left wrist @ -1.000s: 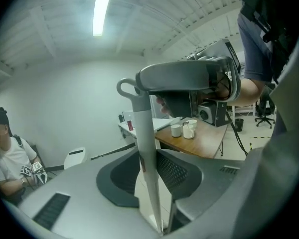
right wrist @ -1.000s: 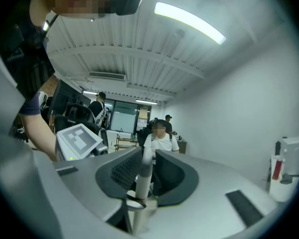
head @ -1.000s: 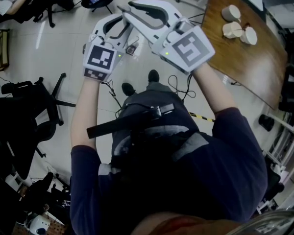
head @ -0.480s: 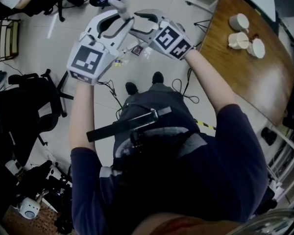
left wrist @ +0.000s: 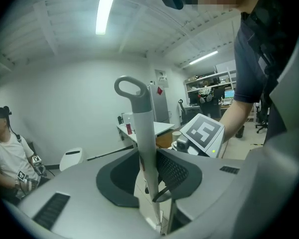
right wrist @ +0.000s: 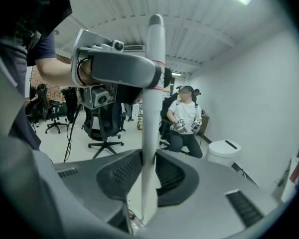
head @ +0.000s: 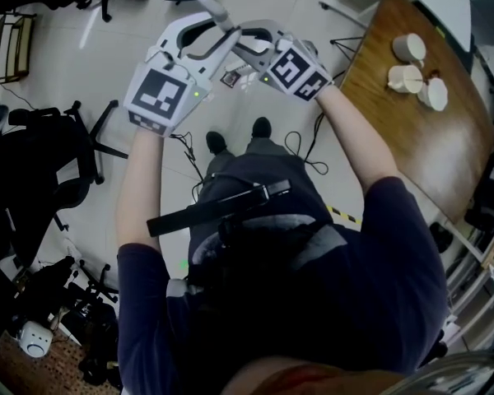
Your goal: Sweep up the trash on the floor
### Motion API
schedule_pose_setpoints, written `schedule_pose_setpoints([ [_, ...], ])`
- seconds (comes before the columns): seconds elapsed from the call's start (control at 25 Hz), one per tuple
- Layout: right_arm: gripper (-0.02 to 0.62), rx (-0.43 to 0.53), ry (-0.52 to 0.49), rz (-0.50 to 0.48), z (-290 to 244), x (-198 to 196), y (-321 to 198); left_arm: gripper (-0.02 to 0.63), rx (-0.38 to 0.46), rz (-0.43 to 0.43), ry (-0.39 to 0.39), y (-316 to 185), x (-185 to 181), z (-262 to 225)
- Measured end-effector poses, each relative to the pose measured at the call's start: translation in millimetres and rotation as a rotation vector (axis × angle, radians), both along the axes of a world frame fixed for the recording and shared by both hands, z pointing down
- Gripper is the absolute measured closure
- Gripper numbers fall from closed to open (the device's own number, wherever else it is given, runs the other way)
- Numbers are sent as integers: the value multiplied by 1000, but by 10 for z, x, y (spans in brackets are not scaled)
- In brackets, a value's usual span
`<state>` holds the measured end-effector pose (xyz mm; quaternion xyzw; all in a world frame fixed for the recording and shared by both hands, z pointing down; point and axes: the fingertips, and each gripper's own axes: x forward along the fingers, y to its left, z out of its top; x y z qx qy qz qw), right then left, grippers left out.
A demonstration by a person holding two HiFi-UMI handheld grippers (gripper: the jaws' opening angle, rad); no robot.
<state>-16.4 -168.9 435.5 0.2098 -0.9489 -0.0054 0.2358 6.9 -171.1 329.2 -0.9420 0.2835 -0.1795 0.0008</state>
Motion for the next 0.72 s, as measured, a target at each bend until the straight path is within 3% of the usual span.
schedule_pose_setpoints([
  [0.36,497,-31,54,115,347,5,-64,499,-24,38,-11,-17,-26,336],
  [0.56,497,-53,93,106,582,-93,-33,502,-109,33,108,14,-150,554],
  [0.72,497,-77,121,134,872,-165,-45,502,-148,38,122,-19,-225,837],
])
